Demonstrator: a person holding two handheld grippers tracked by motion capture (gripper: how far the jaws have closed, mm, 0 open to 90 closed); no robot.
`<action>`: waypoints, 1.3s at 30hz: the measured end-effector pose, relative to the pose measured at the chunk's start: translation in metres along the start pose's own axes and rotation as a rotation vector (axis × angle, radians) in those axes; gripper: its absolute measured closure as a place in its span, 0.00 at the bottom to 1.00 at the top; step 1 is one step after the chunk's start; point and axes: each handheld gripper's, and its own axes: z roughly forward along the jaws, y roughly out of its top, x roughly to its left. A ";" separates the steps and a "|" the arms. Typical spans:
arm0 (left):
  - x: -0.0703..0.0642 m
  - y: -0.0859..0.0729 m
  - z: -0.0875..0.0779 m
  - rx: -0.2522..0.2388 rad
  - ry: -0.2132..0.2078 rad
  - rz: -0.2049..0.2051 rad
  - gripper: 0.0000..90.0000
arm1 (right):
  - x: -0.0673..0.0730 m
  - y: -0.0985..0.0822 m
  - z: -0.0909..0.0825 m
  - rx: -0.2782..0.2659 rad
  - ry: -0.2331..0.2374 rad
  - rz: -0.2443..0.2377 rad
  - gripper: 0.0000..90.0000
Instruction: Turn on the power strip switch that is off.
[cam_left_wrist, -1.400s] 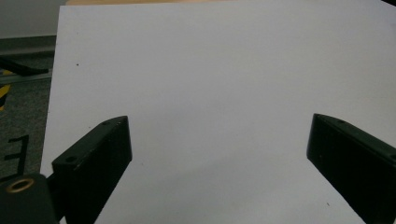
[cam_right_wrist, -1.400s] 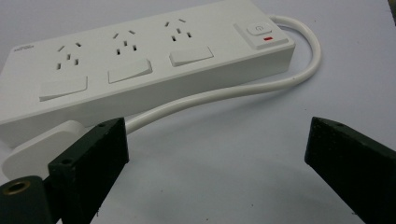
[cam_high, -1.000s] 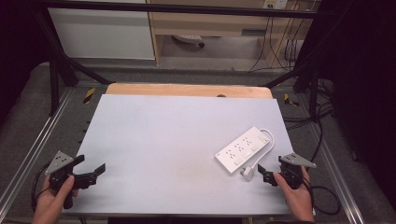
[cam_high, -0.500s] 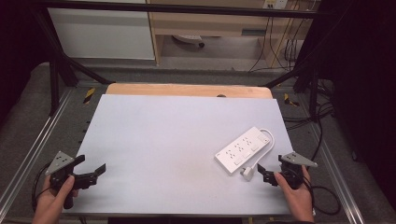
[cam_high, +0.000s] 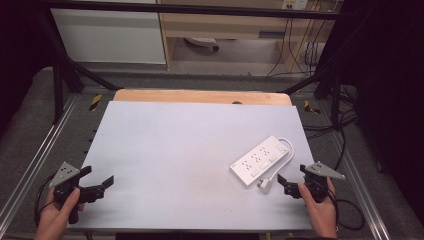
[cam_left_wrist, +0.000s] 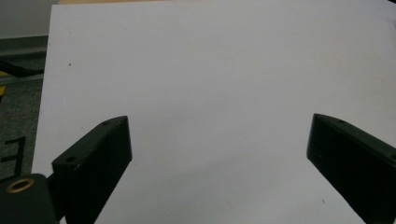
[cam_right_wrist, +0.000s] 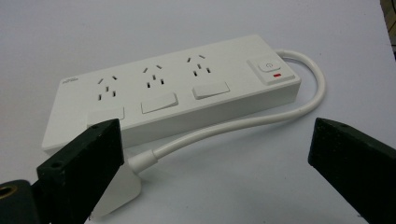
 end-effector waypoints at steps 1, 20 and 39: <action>0.000 0.000 0.000 0.000 0.001 -0.001 0.07 | 0.000 0.000 -0.001 -0.003 0.003 -0.003 0.04; -0.001 0.000 0.001 0.003 -0.003 0.001 0.07 | 0.003 0.007 -0.008 -0.063 0.005 -0.025 0.03; -0.002 0.000 0.003 0.009 -0.008 -0.001 0.07 | 0.016 0.026 -0.015 -0.155 0.007 -0.036 0.04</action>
